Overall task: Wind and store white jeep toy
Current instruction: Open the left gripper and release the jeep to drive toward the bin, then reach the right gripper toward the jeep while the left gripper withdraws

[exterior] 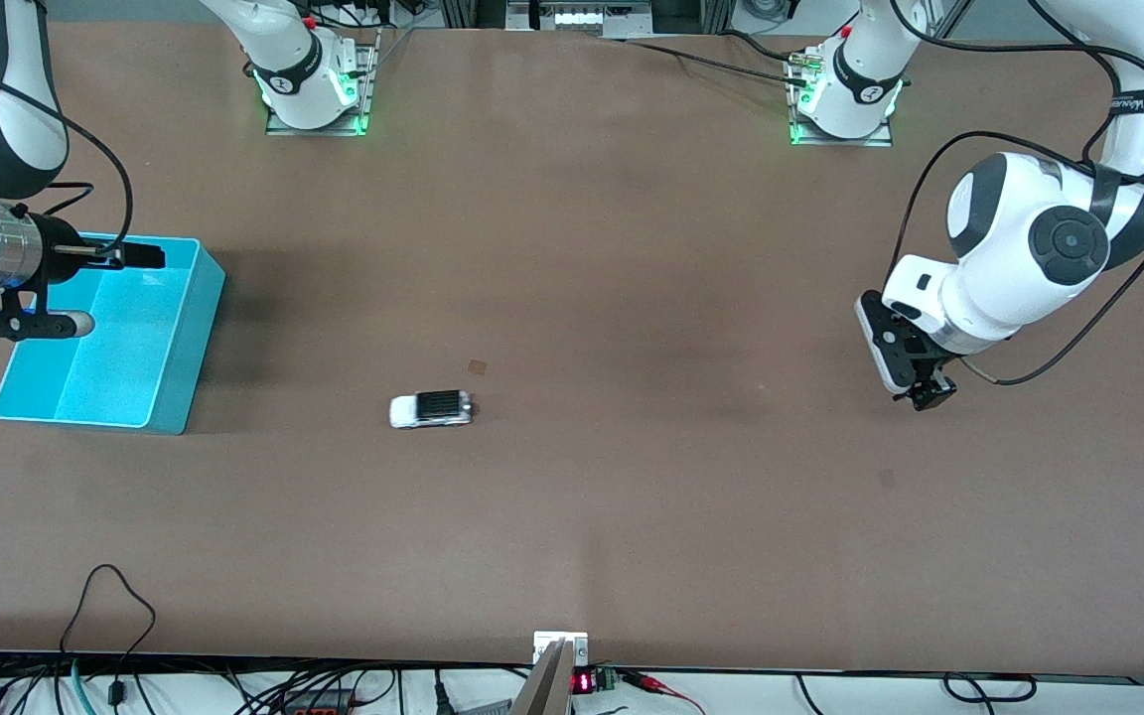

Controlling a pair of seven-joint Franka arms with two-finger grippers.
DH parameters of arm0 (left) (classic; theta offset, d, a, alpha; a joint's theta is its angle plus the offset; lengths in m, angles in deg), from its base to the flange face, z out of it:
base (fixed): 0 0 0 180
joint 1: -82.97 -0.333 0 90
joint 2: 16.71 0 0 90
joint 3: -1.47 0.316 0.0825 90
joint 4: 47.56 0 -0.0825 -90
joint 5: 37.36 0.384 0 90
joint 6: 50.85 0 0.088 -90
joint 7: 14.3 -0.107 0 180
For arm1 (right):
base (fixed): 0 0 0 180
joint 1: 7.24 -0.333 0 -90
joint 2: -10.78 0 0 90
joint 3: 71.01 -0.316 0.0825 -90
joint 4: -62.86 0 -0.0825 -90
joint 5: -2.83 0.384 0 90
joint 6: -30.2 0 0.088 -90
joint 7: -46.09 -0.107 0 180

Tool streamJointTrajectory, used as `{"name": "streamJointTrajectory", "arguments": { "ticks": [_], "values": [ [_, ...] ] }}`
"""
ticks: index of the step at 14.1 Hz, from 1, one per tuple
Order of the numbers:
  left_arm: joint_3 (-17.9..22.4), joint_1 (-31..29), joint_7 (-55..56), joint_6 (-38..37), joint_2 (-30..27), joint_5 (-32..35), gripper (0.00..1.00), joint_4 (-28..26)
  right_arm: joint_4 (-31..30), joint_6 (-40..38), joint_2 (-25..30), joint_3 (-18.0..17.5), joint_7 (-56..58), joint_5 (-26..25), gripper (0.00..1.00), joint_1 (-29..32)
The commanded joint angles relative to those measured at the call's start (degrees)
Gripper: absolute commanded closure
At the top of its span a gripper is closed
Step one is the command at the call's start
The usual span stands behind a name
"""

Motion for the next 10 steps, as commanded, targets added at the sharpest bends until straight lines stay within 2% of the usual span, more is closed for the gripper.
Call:
{"name": "streamJointTrajectory", "arguments": {
  "ticks": [1, 2, 4, 7, 10],
  "values": [
    [4.7, 4.0, 6.6, -1.7, -0.7, -0.5, 0.00, 2.8, 0.7, -0.8, 0.0, -0.4, 0.7, -0.2, 0.00, 0.1],
    [6.9, 5.6, 9.7, -2.5, -0.8, -0.5, 0.00, 3.7, 0.8, -0.7, 0.0, -0.5, 1.9, -0.2, 0.00, 0.1],
    [8.1, 6.4, 17.3, -2.9, -2.0, -0.6, 0.00, 3.8, 0.8, -0.1, 0.0, -0.6, 9.5, 0.4, 0.00, 0.1],
    [9.9, 8.2, 27.9, -3.0, -3.5, -0.6, 0.00, 3.8, 0.5, 3.6, -0.2, -0.8, 27.7, -0.1, 0.00, -1.0],
    [11.8, 9.9, 44.3, -3.4, -4.8, -0.8, 0.00, 4.0, 0.6, 8.4, -1.7, -0.8, 41.8, -0.2, 0.00, -1.3]
  ]
}}
